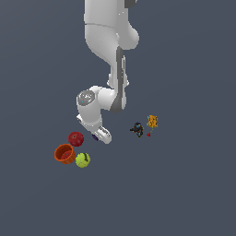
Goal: Pick up a designated object from a clutter of objects.
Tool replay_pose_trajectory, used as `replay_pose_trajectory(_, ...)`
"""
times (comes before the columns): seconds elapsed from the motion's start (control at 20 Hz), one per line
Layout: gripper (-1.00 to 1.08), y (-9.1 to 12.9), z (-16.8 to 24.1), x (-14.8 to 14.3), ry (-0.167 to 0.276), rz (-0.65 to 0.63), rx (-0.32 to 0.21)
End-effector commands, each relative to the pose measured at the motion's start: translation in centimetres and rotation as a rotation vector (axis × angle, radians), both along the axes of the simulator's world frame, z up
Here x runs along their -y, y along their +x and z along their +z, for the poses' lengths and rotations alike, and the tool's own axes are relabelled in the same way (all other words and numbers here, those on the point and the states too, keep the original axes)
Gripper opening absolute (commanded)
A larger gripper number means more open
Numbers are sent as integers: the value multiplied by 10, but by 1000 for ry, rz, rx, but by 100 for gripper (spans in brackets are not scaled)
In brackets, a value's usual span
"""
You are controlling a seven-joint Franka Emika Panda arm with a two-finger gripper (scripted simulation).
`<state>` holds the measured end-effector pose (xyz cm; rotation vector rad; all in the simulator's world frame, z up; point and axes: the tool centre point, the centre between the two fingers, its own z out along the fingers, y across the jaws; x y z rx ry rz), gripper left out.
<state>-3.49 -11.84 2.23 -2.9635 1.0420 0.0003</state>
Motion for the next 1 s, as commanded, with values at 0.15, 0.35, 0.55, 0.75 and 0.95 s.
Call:
replay_pose_trajectory(0.15, -100, 0, 0, 0, 0, 0, 0)
replay_pose_trajectory(0.35, -100, 0, 0, 0, 0, 0, 0)
replay_pose_trajectory(0.55, -100, -1, 5, -1, 0, 0, 0)
replay_pose_trajectory(0.75, -100, -4, 17, -3, 1, 0, 0)
replay_pose_trajectory(0.95, -100, -7, 37, -5, 1, -1, 0)
